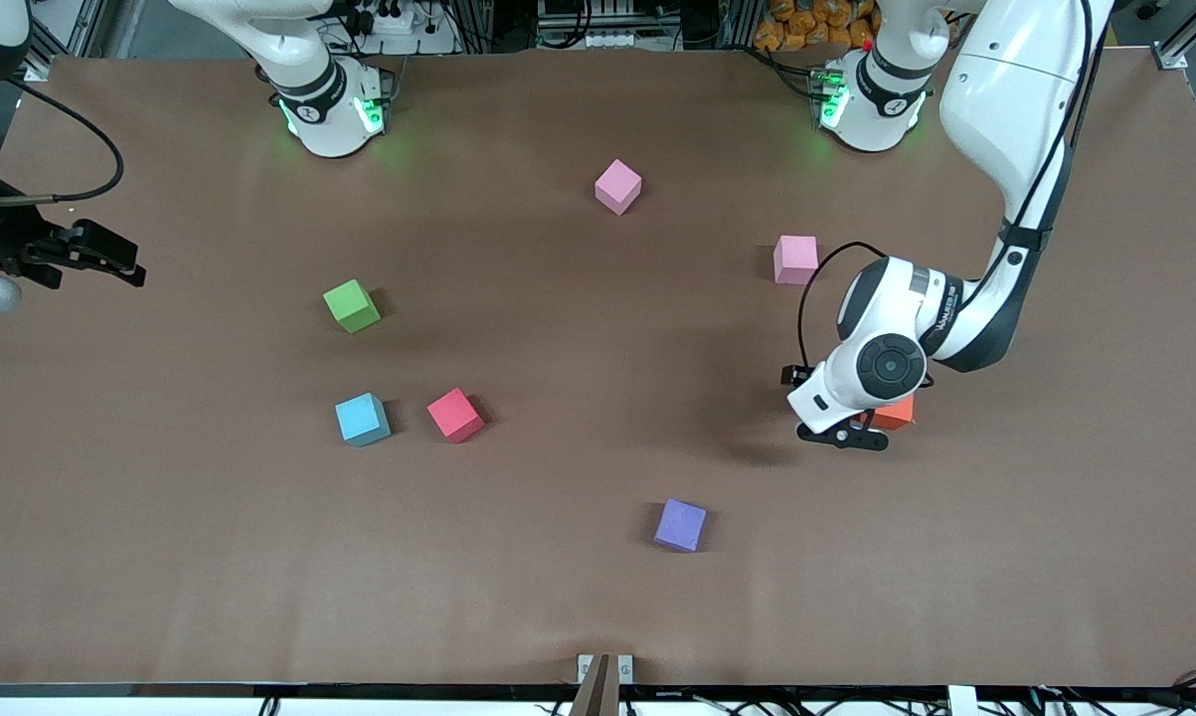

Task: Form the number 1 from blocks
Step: 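Close the left gripper on the purple cube and lift it, then carry the purple cube with the left gripper toward the table's middle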

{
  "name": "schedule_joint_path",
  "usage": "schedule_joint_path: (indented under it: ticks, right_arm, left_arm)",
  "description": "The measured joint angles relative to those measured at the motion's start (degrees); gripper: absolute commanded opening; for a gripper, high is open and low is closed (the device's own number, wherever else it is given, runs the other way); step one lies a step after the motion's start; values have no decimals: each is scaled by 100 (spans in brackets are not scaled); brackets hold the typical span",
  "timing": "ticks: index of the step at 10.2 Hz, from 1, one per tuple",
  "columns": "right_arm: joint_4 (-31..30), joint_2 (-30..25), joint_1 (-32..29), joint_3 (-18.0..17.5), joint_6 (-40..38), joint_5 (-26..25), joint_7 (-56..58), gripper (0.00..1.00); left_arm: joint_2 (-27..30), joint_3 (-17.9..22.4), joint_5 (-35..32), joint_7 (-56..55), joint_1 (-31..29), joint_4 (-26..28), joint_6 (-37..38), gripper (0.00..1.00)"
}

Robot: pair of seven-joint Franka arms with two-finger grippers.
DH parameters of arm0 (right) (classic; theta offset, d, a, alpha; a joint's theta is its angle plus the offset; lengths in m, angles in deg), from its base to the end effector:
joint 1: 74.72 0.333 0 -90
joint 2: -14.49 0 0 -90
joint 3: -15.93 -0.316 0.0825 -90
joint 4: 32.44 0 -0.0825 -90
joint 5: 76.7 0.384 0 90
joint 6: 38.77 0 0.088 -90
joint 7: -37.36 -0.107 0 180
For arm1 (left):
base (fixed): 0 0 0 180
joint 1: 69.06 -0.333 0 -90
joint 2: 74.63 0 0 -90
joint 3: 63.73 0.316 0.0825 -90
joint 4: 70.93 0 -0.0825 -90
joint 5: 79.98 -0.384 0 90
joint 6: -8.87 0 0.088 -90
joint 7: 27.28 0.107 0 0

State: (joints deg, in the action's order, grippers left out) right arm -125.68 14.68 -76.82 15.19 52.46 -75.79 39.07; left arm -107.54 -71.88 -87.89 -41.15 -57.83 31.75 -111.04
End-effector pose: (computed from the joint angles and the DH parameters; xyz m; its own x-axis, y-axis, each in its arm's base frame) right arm 0.5555 -0.0115 0.5978 0.9993 0.0058 -0.0379 0.0051 -0.9998 -0.0170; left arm 0.5936 -0.1965 0.2131 0.9560 -0.1523 -0.2506 -0.1779 -0.9806 -0.0827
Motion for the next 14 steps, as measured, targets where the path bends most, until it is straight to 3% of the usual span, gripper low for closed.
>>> schedule_joint_path:
  ticks: [2, 3, 4, 5, 10, 14]
  right_arm:
    - [0, 0, 0, -7, -2, 0, 0, 100]
    - [0, 0, 0, -7, -2, 0, 0, 100]
    - [0, 0, 0, -9, -2, 0, 0, 100]
    - [0, 0, 0, -14, -2, 0, 0, 100]
    - [13, 0, 10, -38, -4, 0, 0, 100]
    - [26, 1, 5, -33, -6, 0, 0, 100]
  left_arm:
    - [-82, 0, 0, 0, 0, 13, -17, 100]
    - [-120, 0, 0, 0, 0, 13, -24, 76]
    - [-148, 0, 0, 1, 0, 13, -32, 13]
    - [-159, 0, -5, 5, 0, 13, -36, 0]
    - [-145, -18, -74, -91, 13, -88, -99, 0]
    - [56, -472, -74, -1564, 552, -133, -37, 0]
